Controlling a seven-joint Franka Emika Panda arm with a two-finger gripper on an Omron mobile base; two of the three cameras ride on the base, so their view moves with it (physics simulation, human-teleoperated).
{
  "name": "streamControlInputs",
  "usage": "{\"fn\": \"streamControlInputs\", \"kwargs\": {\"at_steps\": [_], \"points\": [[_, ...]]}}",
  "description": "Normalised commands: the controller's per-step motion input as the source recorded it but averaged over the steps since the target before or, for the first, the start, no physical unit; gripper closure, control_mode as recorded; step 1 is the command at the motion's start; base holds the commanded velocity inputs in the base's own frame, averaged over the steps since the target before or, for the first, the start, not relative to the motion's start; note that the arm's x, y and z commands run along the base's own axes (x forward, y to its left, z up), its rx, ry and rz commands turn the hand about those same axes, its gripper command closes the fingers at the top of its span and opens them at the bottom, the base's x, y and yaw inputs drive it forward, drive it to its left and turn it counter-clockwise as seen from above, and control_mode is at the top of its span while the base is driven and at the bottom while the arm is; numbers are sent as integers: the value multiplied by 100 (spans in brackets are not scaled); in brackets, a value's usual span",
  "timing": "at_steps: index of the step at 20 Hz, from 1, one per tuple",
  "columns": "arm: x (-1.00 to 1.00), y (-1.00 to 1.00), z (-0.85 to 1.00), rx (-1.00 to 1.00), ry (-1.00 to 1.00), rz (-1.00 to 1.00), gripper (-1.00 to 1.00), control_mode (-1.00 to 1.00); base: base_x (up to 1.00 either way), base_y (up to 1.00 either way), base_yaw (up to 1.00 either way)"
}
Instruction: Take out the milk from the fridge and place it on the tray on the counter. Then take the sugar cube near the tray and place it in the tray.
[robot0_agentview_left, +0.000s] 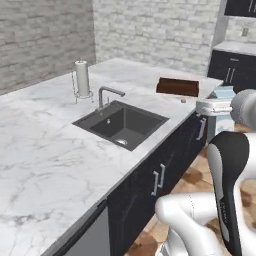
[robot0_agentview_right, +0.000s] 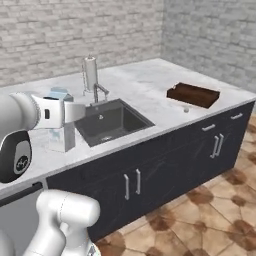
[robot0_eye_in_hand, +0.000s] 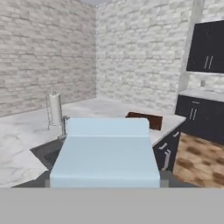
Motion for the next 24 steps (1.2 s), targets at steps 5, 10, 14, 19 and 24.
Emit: {"fn": "streamControlInputs", "kwargs": {"at_steps": [5, 10, 14, 19, 24], "points": [[0, 0, 0, 0, 0, 0, 100, 100, 97, -100, 30], [0, 0, 0, 0, 0, 0, 100, 100, 96, -100, 32], [0, 0, 0, 0, 0, 0, 100, 100, 95, -100, 34], [0, 0, 0, 0, 0, 0, 100, 100, 39, -100, 33], [0, 0, 0, 0, 0, 0, 100, 100, 15, -100, 39]]}}
